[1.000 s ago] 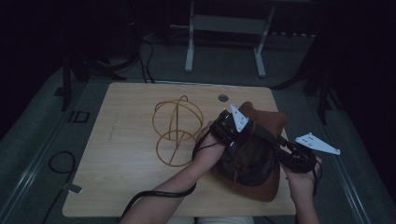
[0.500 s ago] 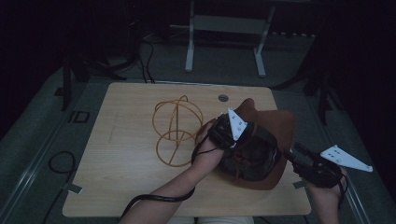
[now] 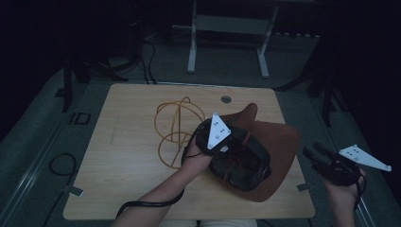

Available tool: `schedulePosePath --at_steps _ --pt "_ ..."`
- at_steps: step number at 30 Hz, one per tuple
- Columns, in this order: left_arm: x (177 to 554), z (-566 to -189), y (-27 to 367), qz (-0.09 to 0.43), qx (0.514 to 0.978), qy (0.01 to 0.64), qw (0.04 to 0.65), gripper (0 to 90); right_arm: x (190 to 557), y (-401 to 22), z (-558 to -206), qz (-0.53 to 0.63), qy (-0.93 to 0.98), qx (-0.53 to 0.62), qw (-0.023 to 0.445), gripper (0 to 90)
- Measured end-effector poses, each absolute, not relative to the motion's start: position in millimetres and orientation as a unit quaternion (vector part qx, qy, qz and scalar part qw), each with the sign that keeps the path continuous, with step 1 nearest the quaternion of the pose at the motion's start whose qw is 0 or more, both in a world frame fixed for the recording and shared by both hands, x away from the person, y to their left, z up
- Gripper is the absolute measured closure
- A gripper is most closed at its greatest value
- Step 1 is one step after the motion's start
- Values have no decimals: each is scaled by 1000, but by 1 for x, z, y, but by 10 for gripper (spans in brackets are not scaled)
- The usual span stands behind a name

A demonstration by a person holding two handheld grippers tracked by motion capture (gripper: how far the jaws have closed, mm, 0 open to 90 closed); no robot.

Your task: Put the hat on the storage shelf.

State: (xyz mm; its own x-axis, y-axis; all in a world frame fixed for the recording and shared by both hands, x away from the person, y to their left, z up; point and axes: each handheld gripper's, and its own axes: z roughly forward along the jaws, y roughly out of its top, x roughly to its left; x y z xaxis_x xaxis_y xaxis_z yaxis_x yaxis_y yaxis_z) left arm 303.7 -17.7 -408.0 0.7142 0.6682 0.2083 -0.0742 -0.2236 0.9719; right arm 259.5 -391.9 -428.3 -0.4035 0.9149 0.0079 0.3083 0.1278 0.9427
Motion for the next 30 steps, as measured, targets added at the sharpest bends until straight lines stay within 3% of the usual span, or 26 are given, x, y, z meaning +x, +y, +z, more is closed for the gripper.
schedulePosePath --at_steps 8,19,30 --pt "301 -406 -4 276 714 146 627 861 269 -373 -428 511 705 408 276 523" --pt "300 -404 -5 212 706 67 672 860 266 -308 -417 559 749 285 213 547" --pt "294 -407 -13 190 705 49 682 860 267 -277 -418 602 746 220 181 446"
